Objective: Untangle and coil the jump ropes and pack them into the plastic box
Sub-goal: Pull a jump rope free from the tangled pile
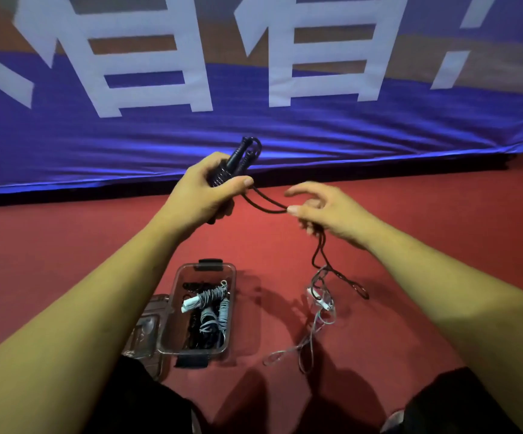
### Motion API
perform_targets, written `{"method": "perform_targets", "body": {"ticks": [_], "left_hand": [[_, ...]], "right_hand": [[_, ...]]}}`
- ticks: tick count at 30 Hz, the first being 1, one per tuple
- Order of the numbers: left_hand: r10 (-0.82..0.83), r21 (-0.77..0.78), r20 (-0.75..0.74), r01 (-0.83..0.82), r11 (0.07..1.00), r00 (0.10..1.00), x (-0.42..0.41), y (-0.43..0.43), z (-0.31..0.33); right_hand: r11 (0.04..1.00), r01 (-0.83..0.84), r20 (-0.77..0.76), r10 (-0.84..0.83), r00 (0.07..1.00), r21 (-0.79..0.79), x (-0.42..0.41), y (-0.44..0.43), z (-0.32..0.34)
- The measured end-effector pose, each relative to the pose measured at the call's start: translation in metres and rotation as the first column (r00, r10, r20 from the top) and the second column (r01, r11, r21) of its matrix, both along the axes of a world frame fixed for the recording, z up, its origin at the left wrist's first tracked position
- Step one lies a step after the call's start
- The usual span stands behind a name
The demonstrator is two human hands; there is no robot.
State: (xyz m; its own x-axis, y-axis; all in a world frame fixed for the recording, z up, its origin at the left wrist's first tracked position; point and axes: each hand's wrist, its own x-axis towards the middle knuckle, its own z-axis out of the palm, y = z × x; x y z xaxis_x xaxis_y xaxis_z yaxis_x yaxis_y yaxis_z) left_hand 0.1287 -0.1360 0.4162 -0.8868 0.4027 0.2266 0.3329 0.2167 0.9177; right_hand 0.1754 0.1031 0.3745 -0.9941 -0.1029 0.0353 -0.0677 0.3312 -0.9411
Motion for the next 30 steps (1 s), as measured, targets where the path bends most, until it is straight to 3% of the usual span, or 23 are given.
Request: {"method": "perform_targets", "body": {"ticks": [2, 7, 12, 19, 23, 27, 30], "left_hand": [[0.011, -0.041, -0.027, -0.012, 0.999, 1.000, -0.001, 0.004, -0.003], [0.130, -0.197, -0.103, -0.148, 0.969, 0.986, -0.019, -0.002, -0.018], [0.063, -0.500, -0.250, -0.185, 0.846, 0.966, -0.033, -0.008, -0.038], [-0.109, -0.741, -0.036, 0.047, 0.670, 0.993, -0.035, -0.003, -0.042], [-0.267, -0.890, -0.018, 0.106, 0.444, 0.963, -0.016, 0.009, -0.034], [-0.402, -0.818, 0.094, 0.300, 0.490, 0.911, 0.010, 0.027, -0.035], [-0.384, -0.775, 0.033, 0.266, 0.574, 0.923, 0.021, 0.034, -0.030]], "right_hand": [[0.995, -0.086, 0.056, 0.083, 0.995, 0.050, 0.005, -0.009, -0.003], [0.991, -0.120, 0.173, 0.129, 0.976, -0.058, 0.005, -0.021, 0.008], [0.942, -0.194, 0.158, 0.155, 0.975, 0.275, 0.010, -0.032, 0.012], [0.835, -0.131, -0.032, 0.175, 0.984, 0.534, 0.012, -0.032, 0.027], [0.796, -0.083, -0.102, 0.178, 0.979, 0.600, 0.015, -0.035, 0.026], [0.819, 0.003, -0.201, 0.137, 0.970, 0.574, 0.012, -0.026, 0.024], [0.854, 0.023, -0.225, 0.111, 0.968, 0.520, 0.010, -0.015, 0.021]]}}
